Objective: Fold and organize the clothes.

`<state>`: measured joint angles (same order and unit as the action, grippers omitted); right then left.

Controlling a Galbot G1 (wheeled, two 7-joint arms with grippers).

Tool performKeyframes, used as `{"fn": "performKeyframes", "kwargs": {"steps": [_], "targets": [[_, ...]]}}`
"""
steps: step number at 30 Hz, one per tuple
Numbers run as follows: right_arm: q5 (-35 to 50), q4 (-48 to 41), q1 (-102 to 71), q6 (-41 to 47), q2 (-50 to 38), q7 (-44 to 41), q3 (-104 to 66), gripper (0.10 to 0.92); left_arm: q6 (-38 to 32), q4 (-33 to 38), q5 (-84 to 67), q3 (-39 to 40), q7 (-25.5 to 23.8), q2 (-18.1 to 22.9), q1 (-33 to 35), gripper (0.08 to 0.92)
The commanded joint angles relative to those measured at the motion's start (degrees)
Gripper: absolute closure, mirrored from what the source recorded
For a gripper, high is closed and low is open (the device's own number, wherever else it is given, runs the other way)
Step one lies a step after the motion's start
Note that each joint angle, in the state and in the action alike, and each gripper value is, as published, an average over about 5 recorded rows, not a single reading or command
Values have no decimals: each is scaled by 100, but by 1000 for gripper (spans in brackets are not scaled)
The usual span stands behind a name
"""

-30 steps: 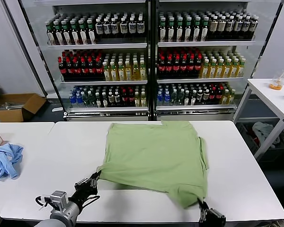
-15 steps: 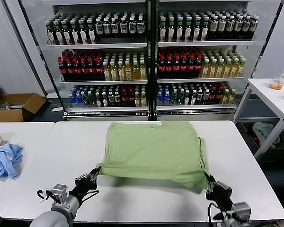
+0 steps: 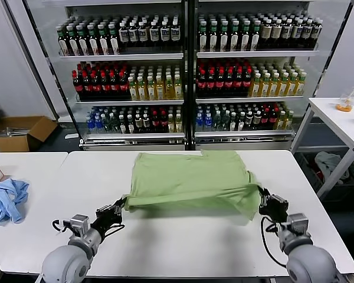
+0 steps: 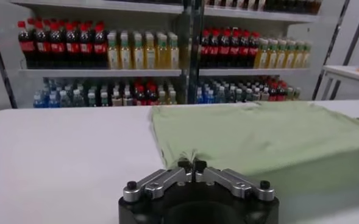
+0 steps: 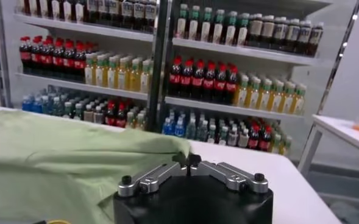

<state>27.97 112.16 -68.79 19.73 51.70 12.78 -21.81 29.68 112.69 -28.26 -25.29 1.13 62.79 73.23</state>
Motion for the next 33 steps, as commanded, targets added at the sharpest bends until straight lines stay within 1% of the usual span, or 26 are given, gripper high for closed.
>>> {"fn": "performKeyframes", "kwargs": {"steps": [1,8,11,19,23,27,30,33], "targets": [[-28,-688,1024,0,-111,-3,535,920,92,-632,360,538,7,-75,-679,915],[-293,-819,1082,140,1,-36,700,911,47,-806,423,617,106,28,-844,910],[-399,-811,960,231,47,-53,679,855,-25,-817,399,635,147,79,-883,860],[-672,-740,528,242,100,-107,495,639,-233,-916,316,685,379,279,-989,627],[-750,-533,109,235,139,-91,257,526,-243,-731,309,567,421,345,-791,514],[-744,-81,-520,252,221,-66,-62,405,-265,-523,306,423,421,391,-501,402],[-664,160,-987,271,305,-33,-225,318,-272,-581,300,407,419,427,-398,315],[-418,149,-1179,311,408,49,-205,244,-262,-746,295,450,405,475,-413,233]]}}
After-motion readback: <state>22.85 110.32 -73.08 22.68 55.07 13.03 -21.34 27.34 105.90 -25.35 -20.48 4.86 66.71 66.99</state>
